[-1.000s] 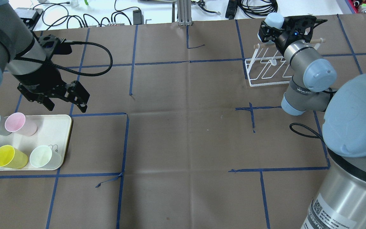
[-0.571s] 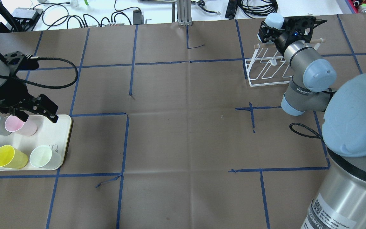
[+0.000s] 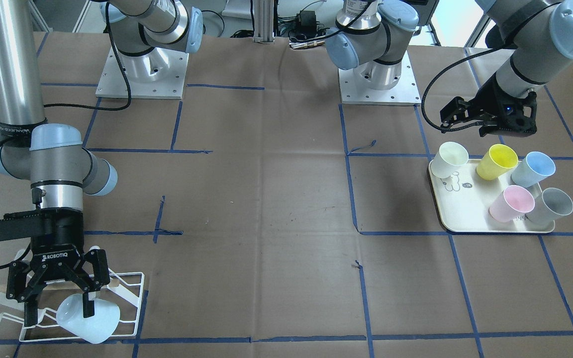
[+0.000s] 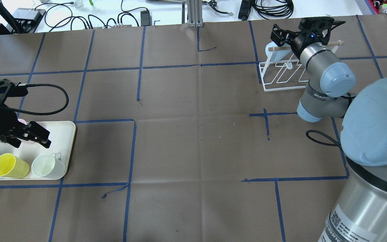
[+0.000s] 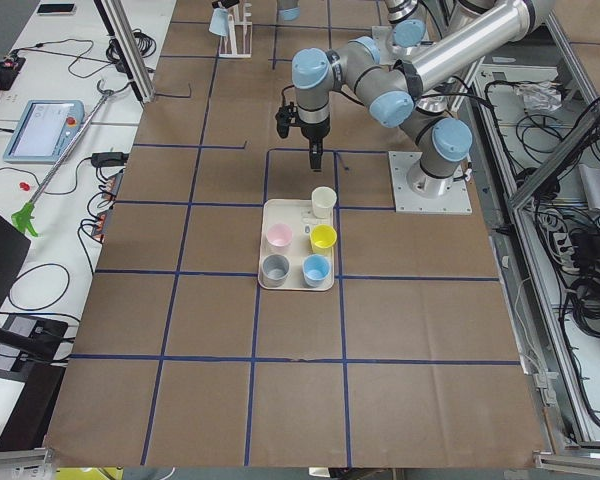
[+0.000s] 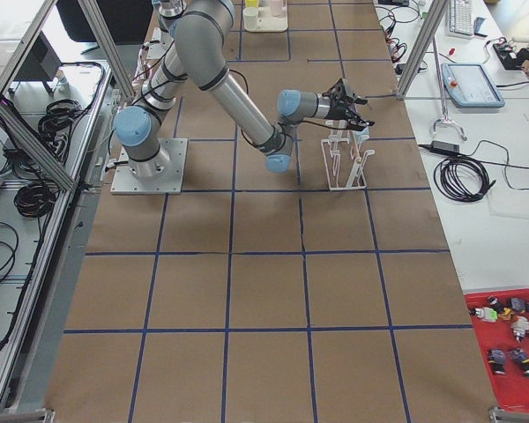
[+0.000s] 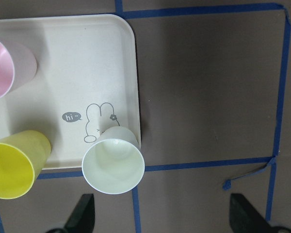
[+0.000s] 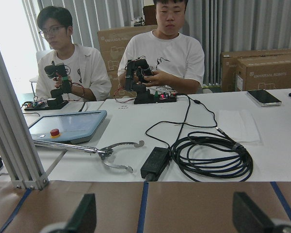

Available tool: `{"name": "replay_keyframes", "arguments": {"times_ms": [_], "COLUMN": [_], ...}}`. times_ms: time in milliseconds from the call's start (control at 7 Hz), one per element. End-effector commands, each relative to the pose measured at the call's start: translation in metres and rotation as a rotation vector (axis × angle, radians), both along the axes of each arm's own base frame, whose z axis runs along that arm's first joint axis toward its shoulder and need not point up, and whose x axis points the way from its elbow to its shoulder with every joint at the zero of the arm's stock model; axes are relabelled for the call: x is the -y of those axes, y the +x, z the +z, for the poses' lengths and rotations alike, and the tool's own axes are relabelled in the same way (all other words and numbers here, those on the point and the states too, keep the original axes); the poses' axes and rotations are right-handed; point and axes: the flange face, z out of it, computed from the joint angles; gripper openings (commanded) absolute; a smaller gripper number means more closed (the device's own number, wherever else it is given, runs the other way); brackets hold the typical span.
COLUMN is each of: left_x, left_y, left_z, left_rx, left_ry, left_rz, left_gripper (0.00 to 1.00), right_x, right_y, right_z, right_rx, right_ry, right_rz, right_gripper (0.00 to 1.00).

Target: Transfer IKEA cup to right arm and place on rack

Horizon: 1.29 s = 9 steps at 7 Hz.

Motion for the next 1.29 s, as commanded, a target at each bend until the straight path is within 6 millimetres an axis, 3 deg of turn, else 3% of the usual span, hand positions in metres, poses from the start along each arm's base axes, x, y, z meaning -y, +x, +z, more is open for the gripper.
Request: {"name": "replay_keyframes", "arguments": {"times_ms": [0, 286, 571, 857, 1143], "left_x": [-0.014, -0.020, -0.033, -0.038, -0.030], "left_y": [-0.006, 0.008, 0.003, 0.000, 0.005], "left_z": [-0.035, -0.065, -0.094, -0.117, -0.131], "left_rx": [0.009, 0.013, 0.015, 0.017, 0.017], "left_ry": [-0.017, -0.029, -0.038, -0.041, -0.039], "left_rz": [0.003, 0.042, 0.042, 0.042, 0.042], "left_gripper": [0.97, 0.97, 0.97, 0.97, 0.97], "right_x": [0.001, -0.004, -0.016, -0.031, -0.041], "right_y": [0.001, 0.008, 0.017, 0.062, 0.106], "right_z": [0.008, 0.042, 0.083, 0.117, 0.123], "right_rx": [0.005, -0.003, -0.015, -0.013, 0.131], "right_ry": [-0.011, -0.066, -0.120, -0.143, -0.129], "right_rz": [0.000, 0.010, 0.015, 0.094, 0.140], "right_gripper": [1.00, 1.00, 1.00, 1.00, 1.00]}}
